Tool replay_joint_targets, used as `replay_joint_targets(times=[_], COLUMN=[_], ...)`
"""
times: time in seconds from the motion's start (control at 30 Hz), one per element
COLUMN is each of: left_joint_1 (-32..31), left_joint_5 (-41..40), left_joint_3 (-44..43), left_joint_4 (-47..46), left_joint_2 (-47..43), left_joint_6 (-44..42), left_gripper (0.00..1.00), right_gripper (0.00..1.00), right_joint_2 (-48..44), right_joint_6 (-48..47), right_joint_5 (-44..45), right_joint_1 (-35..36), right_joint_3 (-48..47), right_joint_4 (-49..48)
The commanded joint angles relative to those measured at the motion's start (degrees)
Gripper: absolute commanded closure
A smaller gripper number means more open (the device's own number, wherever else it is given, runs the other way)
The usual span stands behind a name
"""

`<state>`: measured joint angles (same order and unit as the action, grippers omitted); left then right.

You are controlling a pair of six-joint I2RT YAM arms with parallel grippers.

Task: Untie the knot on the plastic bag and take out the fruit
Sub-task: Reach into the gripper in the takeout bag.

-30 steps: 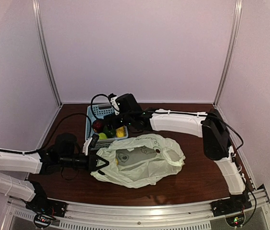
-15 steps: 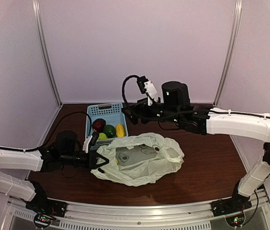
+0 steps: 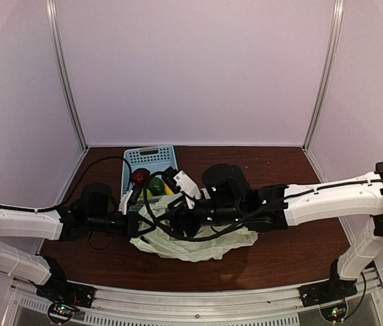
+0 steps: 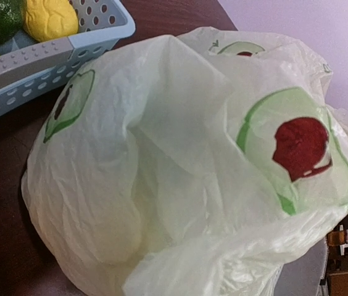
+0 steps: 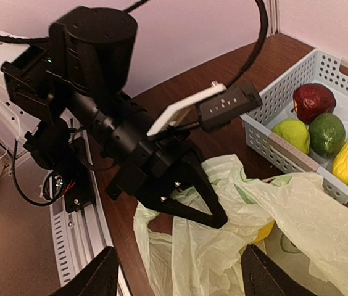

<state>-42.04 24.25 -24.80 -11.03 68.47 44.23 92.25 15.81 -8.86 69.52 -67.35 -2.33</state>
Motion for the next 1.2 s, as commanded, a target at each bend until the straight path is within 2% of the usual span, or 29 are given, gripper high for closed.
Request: replay_joint_targets(times=[0.0, 0.27, 0.57, 0.73, 0.97, 1.17], left_joint_1=[0.5, 0.5, 0.6, 0.6, 0.6, 0.7], left_joint_5=[-0.5, -0.7, -1.1, -0.8, -0.6, -0.5], left_joint_3=[-1.9, -1.6, -1.1, -1.2, -1.0, -0.8], left_joint_4=[2.1, 2.5, 3.1, 2.8, 2.5, 2.0], left_joint_2=[-0.5, -1.0, -1.7, -1.3, -1.3, -0.9], left_joint_6=[-1.3, -1.6, -1.9, -2.0, -2.4, -2.6], left_gripper=[1.0, 1.0, 1.0, 1.0, 1.0, 1.0], right_gripper=[0.33, 0.44, 0.49, 0.47, 0.44, 0.32], right_joint_2=[3.9, 9.5, 13.4, 17.2, 22.9, 22.8], right_joint_6=[2.1, 1.6, 0.8, 0.5, -1.3, -2.6], right_joint_5=[4.5, 10.5, 12.1, 7.9, 4.2, -3.9], right_joint_1=[-0.7, -1.7, -4.0, -5.7, -6.1, -6.1], right_joint_3=[-2.1, -1.9, 1.9, 0.9, -2.5, -0.2], right_joint_4=[4.0, 9.0, 4.1, -3.0, -6.6, -12.2])
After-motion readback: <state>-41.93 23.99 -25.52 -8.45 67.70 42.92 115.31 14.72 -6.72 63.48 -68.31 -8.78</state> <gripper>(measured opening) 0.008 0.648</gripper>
